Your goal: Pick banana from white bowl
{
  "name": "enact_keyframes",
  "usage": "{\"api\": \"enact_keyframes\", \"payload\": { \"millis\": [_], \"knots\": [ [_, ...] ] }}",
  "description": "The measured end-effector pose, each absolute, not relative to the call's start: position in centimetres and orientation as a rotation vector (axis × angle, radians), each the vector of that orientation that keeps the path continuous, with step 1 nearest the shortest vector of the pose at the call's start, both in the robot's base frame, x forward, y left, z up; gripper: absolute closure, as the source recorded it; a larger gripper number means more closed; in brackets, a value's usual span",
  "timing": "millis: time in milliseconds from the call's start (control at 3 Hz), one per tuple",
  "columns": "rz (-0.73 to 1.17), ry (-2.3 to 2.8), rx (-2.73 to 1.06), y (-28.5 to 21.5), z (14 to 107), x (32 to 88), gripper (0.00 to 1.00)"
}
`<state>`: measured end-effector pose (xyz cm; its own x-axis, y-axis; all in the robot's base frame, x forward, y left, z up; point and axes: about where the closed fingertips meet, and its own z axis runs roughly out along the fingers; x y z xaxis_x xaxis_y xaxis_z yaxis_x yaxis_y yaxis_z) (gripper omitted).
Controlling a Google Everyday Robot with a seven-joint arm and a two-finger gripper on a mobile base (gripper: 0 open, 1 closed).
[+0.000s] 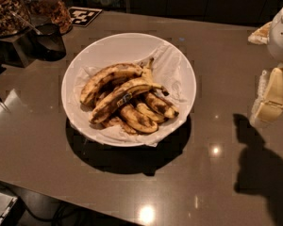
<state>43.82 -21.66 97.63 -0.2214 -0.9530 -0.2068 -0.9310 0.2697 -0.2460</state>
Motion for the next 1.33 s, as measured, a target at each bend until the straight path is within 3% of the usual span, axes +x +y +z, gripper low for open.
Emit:
{"api": "enact_keyframes", "payload": {
  "millis": [667,1333],
  "knots": [
    [-0.162,2.199,-1.775,-20.0,98.2,43.8,0.0],
    [-0.303,2.084,-1.949,-12.9,100.2,43.2,0.0]
  ]
}}
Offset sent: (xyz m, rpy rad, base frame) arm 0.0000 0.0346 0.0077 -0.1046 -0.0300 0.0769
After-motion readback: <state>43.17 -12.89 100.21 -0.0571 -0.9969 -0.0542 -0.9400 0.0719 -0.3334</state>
